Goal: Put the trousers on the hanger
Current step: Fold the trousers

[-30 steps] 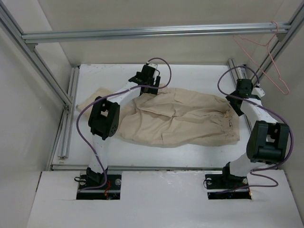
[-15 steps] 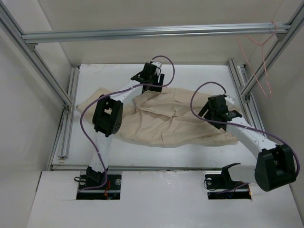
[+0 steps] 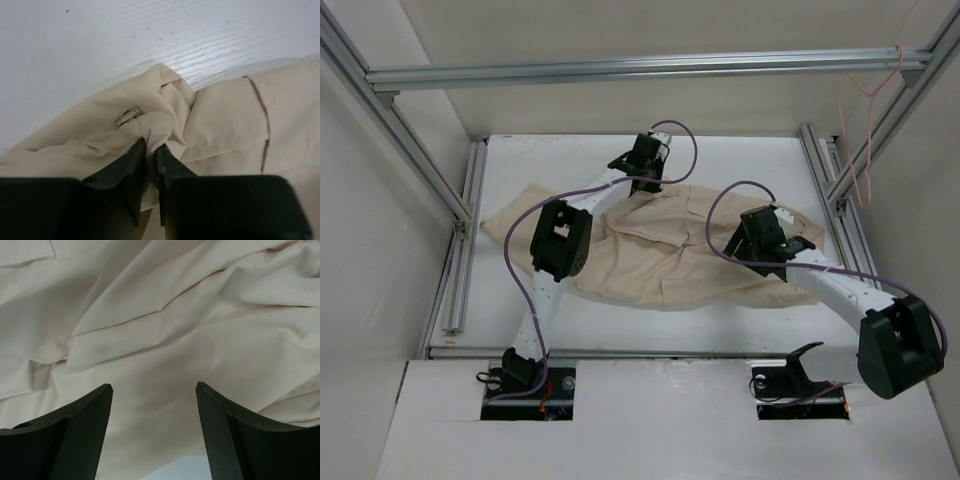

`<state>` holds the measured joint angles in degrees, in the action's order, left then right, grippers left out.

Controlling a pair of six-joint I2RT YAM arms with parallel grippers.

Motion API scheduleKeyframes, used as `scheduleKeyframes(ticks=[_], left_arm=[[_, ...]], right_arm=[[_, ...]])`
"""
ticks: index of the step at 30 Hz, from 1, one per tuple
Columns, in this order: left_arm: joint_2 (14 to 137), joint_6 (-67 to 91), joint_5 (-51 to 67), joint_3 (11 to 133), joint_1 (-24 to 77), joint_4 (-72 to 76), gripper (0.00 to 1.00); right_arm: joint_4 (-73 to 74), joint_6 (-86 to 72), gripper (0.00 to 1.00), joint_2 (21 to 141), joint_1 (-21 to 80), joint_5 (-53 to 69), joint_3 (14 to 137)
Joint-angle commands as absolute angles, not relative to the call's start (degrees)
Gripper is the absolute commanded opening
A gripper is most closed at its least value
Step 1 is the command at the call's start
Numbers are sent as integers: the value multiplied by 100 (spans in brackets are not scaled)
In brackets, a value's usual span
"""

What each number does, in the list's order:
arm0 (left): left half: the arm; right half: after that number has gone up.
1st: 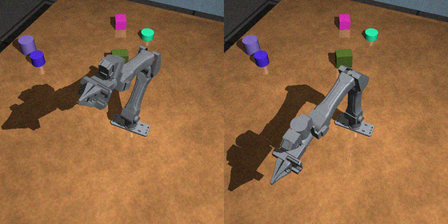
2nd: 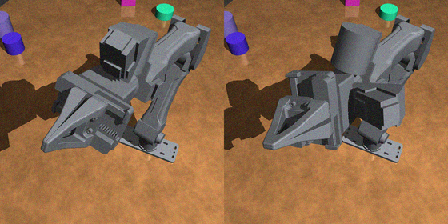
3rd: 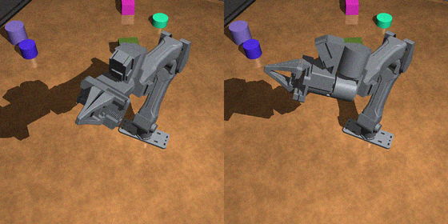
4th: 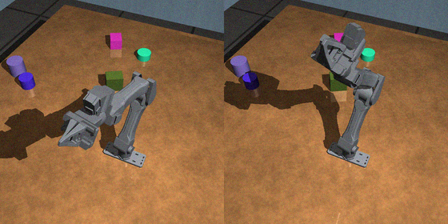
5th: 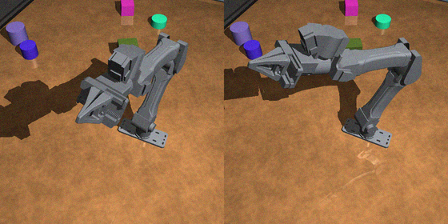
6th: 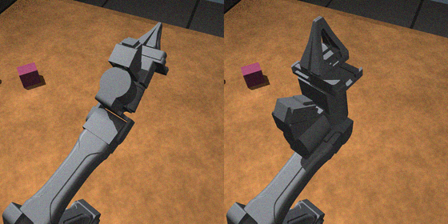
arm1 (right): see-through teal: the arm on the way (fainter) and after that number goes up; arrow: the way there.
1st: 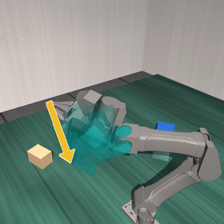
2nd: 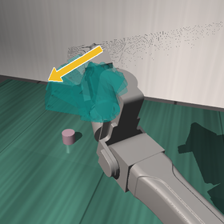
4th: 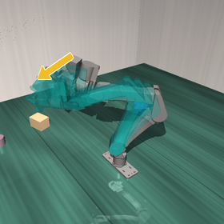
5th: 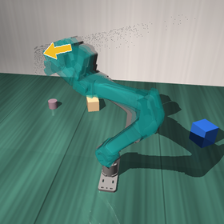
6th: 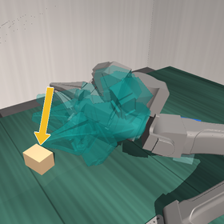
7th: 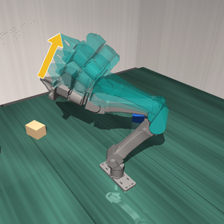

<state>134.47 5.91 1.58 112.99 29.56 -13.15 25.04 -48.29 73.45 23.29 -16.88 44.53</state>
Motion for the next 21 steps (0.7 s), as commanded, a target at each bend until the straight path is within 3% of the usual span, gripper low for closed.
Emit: scheduleKeyframes(ticks=[1,6,16,21], left_arm=[[13342,685,-577,11523,2695,-1284,6],[12639,1800,-1765,10829,1632,-203,3],[12630,3426,-2250,10363,14,-70,4],[12831,3700,-2338,11115,-303,-44,4]], right_arm=[[2267,-4852,73,7409,2342,-1670,4438],[2250,-4737,74,7260,2351,-1591,4412],[2101,-4580,75,7558,2360,-1529,4544],[2074,-4491,75,7690,2360,-1450,4605]])
